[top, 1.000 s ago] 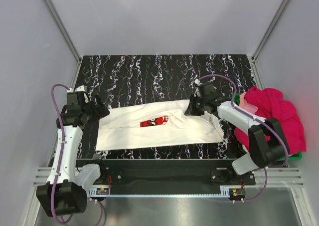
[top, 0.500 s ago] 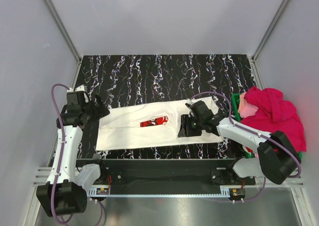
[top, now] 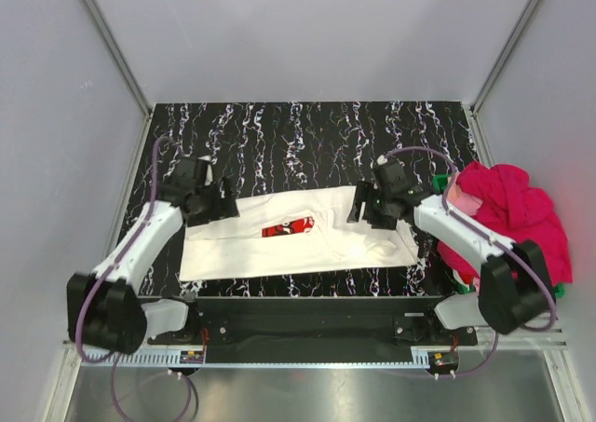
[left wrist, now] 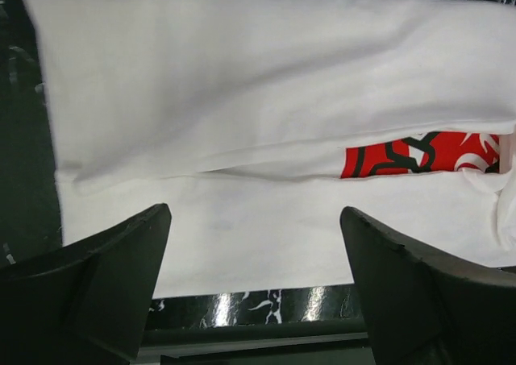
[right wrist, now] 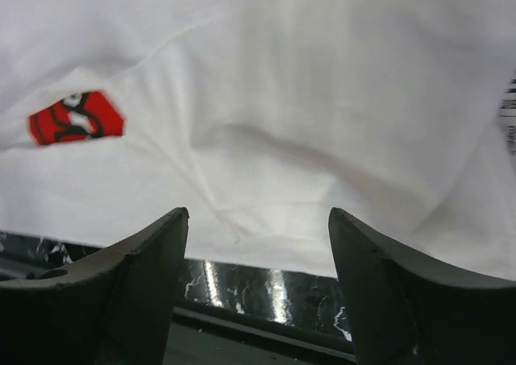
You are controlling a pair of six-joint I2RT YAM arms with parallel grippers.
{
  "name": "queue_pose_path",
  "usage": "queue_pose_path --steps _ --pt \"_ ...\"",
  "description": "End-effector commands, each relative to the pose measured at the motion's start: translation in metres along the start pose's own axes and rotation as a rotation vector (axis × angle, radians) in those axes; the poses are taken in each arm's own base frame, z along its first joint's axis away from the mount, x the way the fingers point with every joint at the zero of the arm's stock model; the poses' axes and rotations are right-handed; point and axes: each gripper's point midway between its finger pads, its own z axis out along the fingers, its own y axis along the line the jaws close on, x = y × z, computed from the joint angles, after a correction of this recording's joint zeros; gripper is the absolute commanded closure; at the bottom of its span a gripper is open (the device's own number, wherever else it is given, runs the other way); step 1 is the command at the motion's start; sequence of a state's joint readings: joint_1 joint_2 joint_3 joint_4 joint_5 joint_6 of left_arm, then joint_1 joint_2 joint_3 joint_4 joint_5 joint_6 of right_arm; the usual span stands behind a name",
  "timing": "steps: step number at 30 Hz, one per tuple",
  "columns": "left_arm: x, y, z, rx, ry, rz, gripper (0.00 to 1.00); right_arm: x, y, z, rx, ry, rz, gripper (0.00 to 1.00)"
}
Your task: Fold and stack the t-shirts
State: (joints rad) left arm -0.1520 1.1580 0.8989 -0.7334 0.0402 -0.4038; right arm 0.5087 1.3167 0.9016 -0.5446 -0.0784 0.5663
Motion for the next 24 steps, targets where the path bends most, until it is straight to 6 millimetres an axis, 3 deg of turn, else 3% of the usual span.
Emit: queue_pose_path --steps 1,4,5,8,9,10,12,14,15,17,18,20,21,22,23,24 --pt "-0.023 -0.027 0.018 0.015 -0.029 0.018 0.09 -0.008 -0.04 0.017 0.173 0.044 0.097 0.23" --pt "-0.022 -0.035 0.047 -0.004 0.047 0.045 0.09 -0.008 -0.056 0.047 0.275 0.112 0.101 0.21" --pt "-0.009 -0.031 0.066 -0.039 0.136 0.059 0.09 -0.009 -0.058 0.052 0.291 0.124 0.101 0.21" --pt "0.007 -0.029 0.095 -0.087 0.262 0.081 0.11 -0.012 -0.06 0.075 0.321 0.168 0.102 0.19" --pt "0.011 -0.028 0.1 -0.097 0.283 0.085 0.11 -0.022 -0.057 0.08 0.317 0.162 0.103 0.19" --pt "0.013 -0.027 0.105 -0.105 0.3 0.085 0.1 -0.017 -0.062 0.093 0.343 0.203 0.102 0.19" --pt "0.022 -0.024 0.118 -0.123 0.351 0.086 0.1 -0.034 -0.058 0.102 0.34 0.208 0.091 0.19" --pt "0.035 -0.018 0.128 -0.152 0.422 0.091 0.1 -0.035 -0.065 0.117 0.352 0.257 0.077 0.19" --pt "0.035 -0.02 0.13 -0.146 0.437 0.09 0.1 -0.052 -0.057 0.119 0.333 0.245 0.073 0.18" --pt "0.044 -0.018 0.133 -0.152 0.488 0.093 0.1 -0.061 -0.063 0.133 0.348 0.265 0.053 0.18" --pt "0.046 -0.019 0.132 -0.145 0.502 0.089 0.11 -0.086 -0.056 0.133 0.336 0.241 0.055 0.18" --pt "0.05 -0.023 0.127 -0.12 0.516 0.082 0.11 -0.094 -0.061 0.157 0.35 0.284 0.041 0.2" --pt "0.054 -0.029 0.123 -0.089 0.531 0.068 0.11 -0.127 -0.04 0.155 0.291 0.242 0.045 0.21" --pt "0.062 -0.032 0.116 -0.065 0.542 0.062 0.11 -0.123 -0.041 0.18 0.285 0.282 0.056 0.21" --pt "0.065 -0.038 0.112 -0.041 0.544 0.049 0.11 -0.135 -0.033 0.189 0.255 0.271 0.059 0.21" --pt "0.075 -0.047 0.105 0.002 0.569 0.034 0.11 -0.18 -0.002 0.18 0.173 0.178 0.053 0.21"
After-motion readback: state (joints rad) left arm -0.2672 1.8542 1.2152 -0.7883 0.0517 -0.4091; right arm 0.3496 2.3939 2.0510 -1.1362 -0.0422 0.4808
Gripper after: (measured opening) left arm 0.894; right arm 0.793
